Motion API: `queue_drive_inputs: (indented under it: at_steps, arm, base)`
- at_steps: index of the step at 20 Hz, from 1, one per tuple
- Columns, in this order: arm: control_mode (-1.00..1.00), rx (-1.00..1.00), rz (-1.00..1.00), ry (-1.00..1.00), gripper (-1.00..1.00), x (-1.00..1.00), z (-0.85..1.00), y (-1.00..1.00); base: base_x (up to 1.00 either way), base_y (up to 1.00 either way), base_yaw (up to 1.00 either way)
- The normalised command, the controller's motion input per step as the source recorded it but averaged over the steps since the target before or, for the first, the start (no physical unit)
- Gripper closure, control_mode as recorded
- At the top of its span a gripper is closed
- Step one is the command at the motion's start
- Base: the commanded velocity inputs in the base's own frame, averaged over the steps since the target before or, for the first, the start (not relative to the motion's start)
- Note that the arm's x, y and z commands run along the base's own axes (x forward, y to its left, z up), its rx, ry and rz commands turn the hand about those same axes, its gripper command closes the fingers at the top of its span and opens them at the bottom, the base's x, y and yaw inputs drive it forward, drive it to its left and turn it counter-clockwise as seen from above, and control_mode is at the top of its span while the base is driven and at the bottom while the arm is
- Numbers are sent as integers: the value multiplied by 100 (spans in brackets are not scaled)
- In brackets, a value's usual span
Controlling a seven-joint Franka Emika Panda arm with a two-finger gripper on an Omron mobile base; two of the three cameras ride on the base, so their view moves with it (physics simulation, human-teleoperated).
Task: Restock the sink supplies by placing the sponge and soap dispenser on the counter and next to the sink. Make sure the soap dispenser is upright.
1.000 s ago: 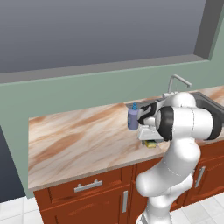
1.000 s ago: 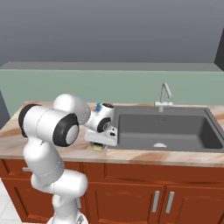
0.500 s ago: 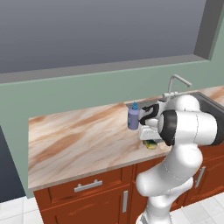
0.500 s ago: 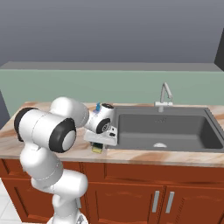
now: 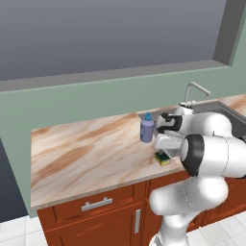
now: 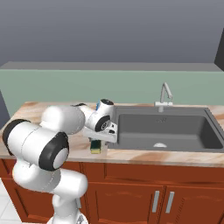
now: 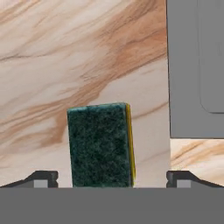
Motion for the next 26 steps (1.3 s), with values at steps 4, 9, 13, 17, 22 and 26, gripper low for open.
queue_drive_inputs:
  at_steps: [4,9,13,17,22,26]
  arm:
    - [-100,0,-12,-10,-100,-45,52,0]
    - [-100,2,-13,-10,-100,-75,51,0]
    - [-100,2,-15,-8,-100,-85,57,1]
    - [-100,0,-17,-12,-100,-67,74,12]
    - [-100,0,-16,-13,-100,-37,85,24]
    - [-100,-2,-6,-10,-100,-13,65,32]
  base:
    - [0,0,0]
    - [0,0,0]
    - [0,0,0]
    - [0,0,0]
    - [0,0,0]
    - [0,0,0]
